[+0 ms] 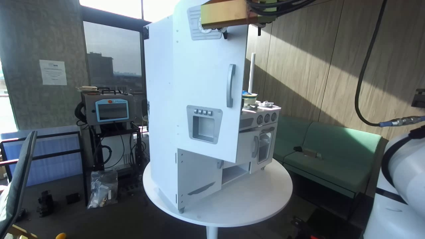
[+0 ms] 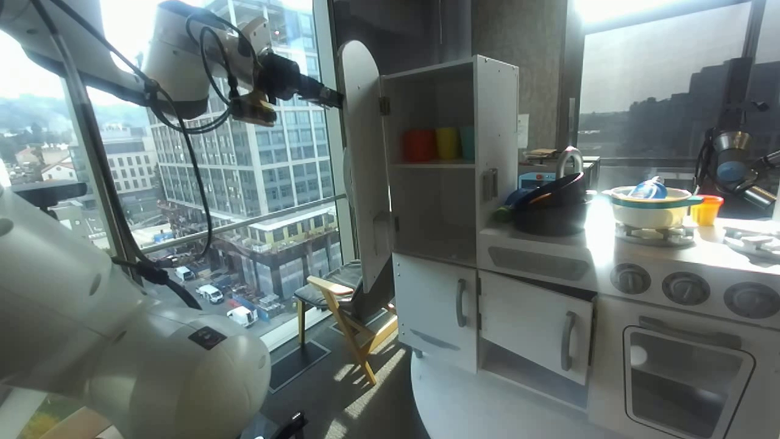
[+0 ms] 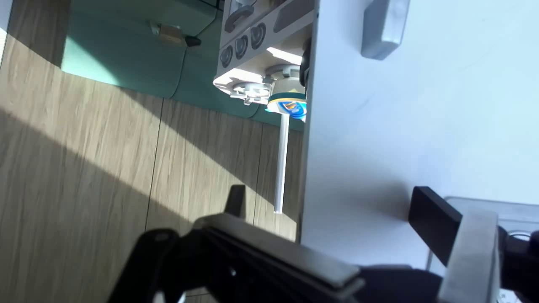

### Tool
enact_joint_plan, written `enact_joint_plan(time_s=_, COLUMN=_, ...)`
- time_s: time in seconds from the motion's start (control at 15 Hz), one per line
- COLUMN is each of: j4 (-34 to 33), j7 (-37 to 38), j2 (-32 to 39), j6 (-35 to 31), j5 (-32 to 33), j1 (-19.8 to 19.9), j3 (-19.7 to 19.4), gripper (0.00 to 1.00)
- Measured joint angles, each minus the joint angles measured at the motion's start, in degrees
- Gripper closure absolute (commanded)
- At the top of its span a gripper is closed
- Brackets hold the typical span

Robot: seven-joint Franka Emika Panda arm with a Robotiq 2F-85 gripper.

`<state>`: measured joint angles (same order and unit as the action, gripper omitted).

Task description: Close the open cabinet doors, starting with the right lower door and ending with the left upper door

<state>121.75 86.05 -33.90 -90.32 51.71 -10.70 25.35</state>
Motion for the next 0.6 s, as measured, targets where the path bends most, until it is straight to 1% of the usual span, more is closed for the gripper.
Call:
enact_joint_plan(time_s=0.27, j4=3.2, j7=3.7, j2=0.0, j6=-3.5, j5=3.5, j1=0.0, j3=-3.0, gripper=0.0)
enact_joint_plan(time_s=0.47, j4=4.9, j7=4.7, j2=0.1, j6=-3.8, j5=4.7, j1=0.0, j3=-4.8, gripper=0.0)
enact_joint_plan(time_s=0.6, j4=5.7, j7=5.3, j2=0.3, j6=-4.4, j5=6.0, j1=0.0, j3=-5.2, gripper=0.0)
